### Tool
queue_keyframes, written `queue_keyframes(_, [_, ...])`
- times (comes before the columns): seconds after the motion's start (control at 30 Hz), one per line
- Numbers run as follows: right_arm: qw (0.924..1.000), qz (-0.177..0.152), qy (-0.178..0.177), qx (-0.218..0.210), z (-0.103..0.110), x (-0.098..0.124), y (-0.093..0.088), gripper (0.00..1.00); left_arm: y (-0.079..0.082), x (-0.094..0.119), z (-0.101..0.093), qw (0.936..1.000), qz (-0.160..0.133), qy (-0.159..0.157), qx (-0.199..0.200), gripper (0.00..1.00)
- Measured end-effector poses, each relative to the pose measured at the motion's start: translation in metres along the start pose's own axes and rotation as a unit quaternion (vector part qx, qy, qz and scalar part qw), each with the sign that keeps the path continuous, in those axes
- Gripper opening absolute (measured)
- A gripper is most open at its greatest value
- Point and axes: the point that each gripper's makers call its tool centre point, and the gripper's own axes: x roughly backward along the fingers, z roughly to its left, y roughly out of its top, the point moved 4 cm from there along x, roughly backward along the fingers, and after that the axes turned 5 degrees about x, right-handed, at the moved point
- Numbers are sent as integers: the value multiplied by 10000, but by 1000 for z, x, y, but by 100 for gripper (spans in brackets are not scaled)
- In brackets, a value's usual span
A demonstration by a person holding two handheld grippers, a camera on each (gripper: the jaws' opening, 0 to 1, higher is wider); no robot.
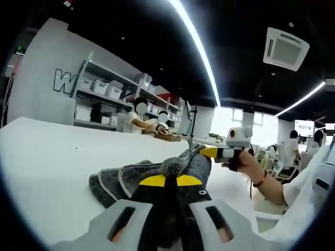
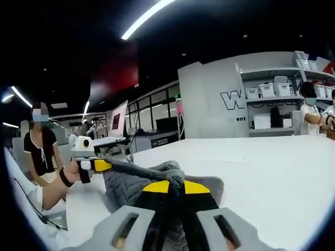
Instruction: Open the folded towel by lifting each exposed corner and separating the folded layers until the towel lies flat within the target outline without major curled edges
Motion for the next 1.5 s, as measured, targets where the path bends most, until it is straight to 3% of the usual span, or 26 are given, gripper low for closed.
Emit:
queue_keyframes(0.4, [9999, -23, 49, 115, 11, 13, -4, 0, -7, 10, -15, 9999, -25, -89, -90, 1])
queue_keyframes(0.93, [9999, -41, 129, 80, 21, 31, -16, 2, -5, 18, -12, 9997, -31, -212, -150, 2])
queue_keyframes(1.03, [9997, -110, 223, -28, 23, 37, -18, 2, -7, 23, -15, 9996, -43, -248, -162, 2])
queue_keyframes(1.5, [9984, -52, 496, 258, 38, 55, -27, 3, -20, 36, -34, 9988, 0, -345, -337, 3])
